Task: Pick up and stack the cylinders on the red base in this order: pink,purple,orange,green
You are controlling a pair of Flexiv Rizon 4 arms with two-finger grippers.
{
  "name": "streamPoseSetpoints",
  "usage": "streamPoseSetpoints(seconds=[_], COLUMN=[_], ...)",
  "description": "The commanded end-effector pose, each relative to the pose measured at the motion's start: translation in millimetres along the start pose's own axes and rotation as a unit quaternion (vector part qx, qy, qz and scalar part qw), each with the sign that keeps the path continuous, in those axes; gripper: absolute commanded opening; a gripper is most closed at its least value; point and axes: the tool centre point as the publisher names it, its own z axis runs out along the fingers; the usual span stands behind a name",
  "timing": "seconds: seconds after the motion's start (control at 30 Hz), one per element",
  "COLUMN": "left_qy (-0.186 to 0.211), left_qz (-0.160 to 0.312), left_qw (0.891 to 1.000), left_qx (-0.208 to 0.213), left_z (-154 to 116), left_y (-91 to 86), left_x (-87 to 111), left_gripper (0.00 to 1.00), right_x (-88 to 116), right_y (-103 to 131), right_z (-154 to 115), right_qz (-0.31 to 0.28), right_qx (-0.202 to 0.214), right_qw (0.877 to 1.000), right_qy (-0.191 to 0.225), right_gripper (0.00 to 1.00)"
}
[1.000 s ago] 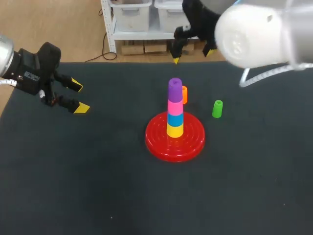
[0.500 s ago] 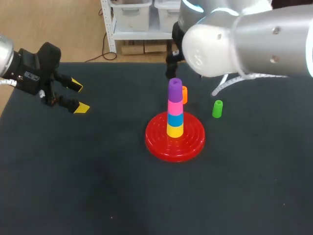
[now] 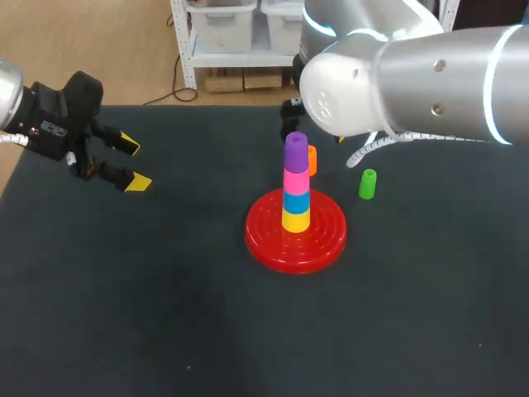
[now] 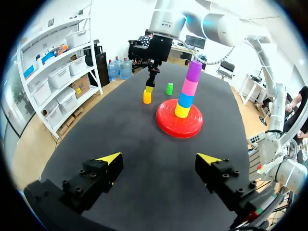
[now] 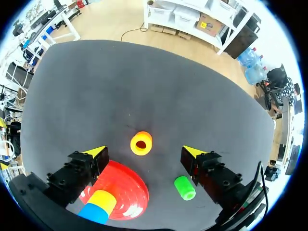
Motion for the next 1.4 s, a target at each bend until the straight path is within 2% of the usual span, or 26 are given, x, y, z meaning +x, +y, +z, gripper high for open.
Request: streamPoseSetpoints(seconds=[0.03, 0.43, 0.67, 0.93, 1.3, 1.33, 1.37, 1.4], left_qy=[-0.002, -0.002, -0.002, -0.002, -0.002, -0.002, -0.002, -0.002], left_qz=[0.001, 0.001, 0.001, 0.001, 0.001, 0.001, 0.001, 0.001], left_qw=[1.0, 1.0, 1.0, 1.0, 1.0, 1.0, 1.0, 1.0], left_qx=[0.0, 0.0, 0.0, 0.0, 0.0, 0.0, 0.0, 0.0], left_z=[0.2, 0.2, 0.2, 0.2, 0.2, 0.2, 0.2, 0.2], left_y=[0.0, 0.0, 0.0, 0.0, 0.0, 0.0, 0.0, 0.0], left_x=[1.3, 1.3, 1.3, 1.3, 1.3, 1.3, 1.3, 1.3], left_gripper=[1.0, 1.0, 1.0, 1.0, 1.0, 1.0, 1.0, 1.0], right_x=[8.3, 8.3, -5.9, -3.0, -0.2, -0.1, 0.3, 0.7], right_y=[-2.8, -2.8, -4.8, 5.4, 6.2, 6.1, 6.1, 6.3], right_z=[-2.7, -2.7, 2.3, 0.8, 16.9, 18.2, 19.7, 20.8], right_qz=[0.0, 0.0, 0.04, 0.033, 0.038, 0.038, 0.038, 0.038], right_qx=[-0.002, -0.002, 0.035, 0.028, 0.032, 0.032, 0.032, 0.032], right_qw=[1.0, 1.0, 0.998, 0.998, 0.996, 0.996, 0.996, 0.996], right_qy=[-0.011, -0.011, 0.042, 0.049, 0.071, 0.072, 0.073, 0.074], right_gripper=[1.0, 1.0, 1.0, 1.0, 1.0, 0.93, 0.76, 0.65])
